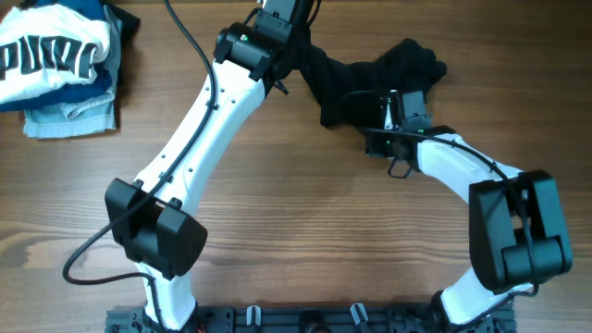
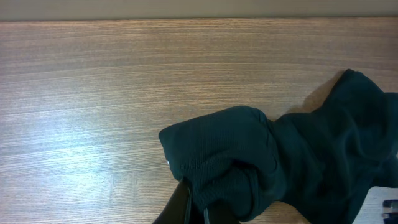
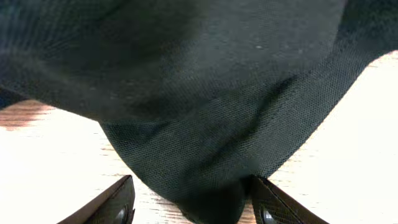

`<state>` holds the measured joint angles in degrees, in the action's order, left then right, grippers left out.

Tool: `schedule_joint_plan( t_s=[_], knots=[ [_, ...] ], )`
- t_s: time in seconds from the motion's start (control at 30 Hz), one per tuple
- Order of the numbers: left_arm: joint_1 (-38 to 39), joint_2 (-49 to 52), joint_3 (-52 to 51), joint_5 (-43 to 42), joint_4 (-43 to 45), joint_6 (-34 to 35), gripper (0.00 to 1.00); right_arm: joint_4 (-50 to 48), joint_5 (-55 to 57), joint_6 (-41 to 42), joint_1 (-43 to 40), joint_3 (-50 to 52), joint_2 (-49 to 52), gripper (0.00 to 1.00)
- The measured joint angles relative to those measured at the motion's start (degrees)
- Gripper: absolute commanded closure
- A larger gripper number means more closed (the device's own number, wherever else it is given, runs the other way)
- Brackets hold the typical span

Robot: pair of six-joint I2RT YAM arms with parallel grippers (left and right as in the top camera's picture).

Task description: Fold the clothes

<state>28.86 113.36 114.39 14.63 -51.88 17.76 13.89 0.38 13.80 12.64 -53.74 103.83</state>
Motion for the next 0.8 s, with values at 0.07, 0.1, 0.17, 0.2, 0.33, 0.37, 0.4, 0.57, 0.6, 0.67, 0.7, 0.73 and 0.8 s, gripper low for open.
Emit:
schedule_joint_plan(
  t_s=[0.07,0.1,0.17,0.2,0.33,0.37,0.4,0.57,0.6,0.67,0.7,0.73,0.8],
  knots=[
    [0.0,0.0,0.0,0.0,0.0,0.0,0.96,-0.4,1.7,-0.2,1.1,0.0,0.2,0.52],
    [0.0,0.0,0.0,0.0,0.0,0.0,0.96,-0.5,2.3,-0.3,1.4,0.0,0.3,0.55],
    [0.0,0.0,0.0,0.0,0.0,0.0,0.96,-0.7,3.2,-0.4,1.9,0.0,0.5,0.69],
    [0.0,0.0,0.0,0.0,0.0,0.0,0.96,-0.7,3.7,-0.4,1.9,0.0,0.6,0.81],
    [0.0,0.0,0.0,0.0,0.0,0.0,0.96,-1.1,4.6,0.4,1.8,0.0,1.0,0.96],
    [0.0,0.0,0.0,0.0,0.0,0.0,0.96,-1.1,4.6,1.1,1.9,-0.1,1.0,0.96],
    [0.0,0.0,0.0,0.0,0.0,0.0,0.96,-1.1,4.6,1.6,1.9,-0.1,1.0,0.96],
    [-0.9,-0.1,0.0,1.7,-0.7,0.0,0.96,7.3,3.7,3.1,1.3,-3.2,0.7,0.95],
    [-1.5,-0.3,0.0,2.1,-1.1,0.0,0.96,11.4,3.3,3.1,0.5,-4.5,0.1,0.96],
    [-2.7,-1.4,0.0,2.7,-1.7,0.0,0.96,17.9,2.7,3.1,-1.2,-7.5,-2.0,0.96],
    [-3.6,-2.6,0.0,3.1,-1.8,0.0,0.96,21.4,2.5,3.0,-2.9,-10.4,-4.4,0.96],
    [-4.3,-4.2,0.0,3.5,-1.9,0.0,0.96,24.8,2.2,2.9,-4.6,-13.7,-6.9,0.96],
    [-6.3,-8.7,0.0,4.1,-2.0,0.0,0.96,30.1,1.7,2.5,-8.4,-20.2,-12.2,0.96]
  ],
)
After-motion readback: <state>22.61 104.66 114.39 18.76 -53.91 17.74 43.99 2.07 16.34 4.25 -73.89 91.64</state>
